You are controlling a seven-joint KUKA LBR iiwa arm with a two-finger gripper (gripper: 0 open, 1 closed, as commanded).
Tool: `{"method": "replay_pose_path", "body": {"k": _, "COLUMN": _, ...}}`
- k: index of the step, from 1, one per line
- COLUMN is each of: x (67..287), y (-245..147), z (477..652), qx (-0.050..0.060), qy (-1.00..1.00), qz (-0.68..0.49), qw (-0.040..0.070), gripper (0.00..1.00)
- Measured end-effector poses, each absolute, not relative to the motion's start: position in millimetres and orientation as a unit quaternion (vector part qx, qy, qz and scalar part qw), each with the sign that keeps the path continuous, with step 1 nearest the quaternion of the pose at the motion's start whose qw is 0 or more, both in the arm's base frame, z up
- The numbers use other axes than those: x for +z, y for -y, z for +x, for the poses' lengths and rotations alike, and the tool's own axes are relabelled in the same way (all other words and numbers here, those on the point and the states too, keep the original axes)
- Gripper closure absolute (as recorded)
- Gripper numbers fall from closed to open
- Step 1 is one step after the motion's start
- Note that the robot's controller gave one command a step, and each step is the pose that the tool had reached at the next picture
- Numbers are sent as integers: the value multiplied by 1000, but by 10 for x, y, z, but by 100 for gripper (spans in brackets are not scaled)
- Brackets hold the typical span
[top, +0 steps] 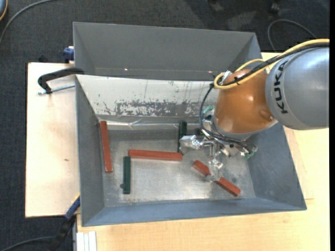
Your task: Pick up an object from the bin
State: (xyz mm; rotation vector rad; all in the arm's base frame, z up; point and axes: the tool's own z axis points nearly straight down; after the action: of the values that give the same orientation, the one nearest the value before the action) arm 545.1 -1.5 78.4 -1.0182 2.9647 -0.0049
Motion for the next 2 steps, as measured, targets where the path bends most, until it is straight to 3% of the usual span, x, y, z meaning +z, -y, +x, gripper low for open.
{"method": "replay_pose_path", "body": {"k": 1, "x": 748, "y": -690, "z": 5841, "qx": 1, "qy": -938, "qz": -345, "qw": 6, "gripper": 0}}
{"method": "replay_pose_path", "body": {"k": 2, "x": 730, "y": -649, "z": 5800, "qx": 2, "qy": -939, "qz": -343, "qw": -2, "gripper": 100}}
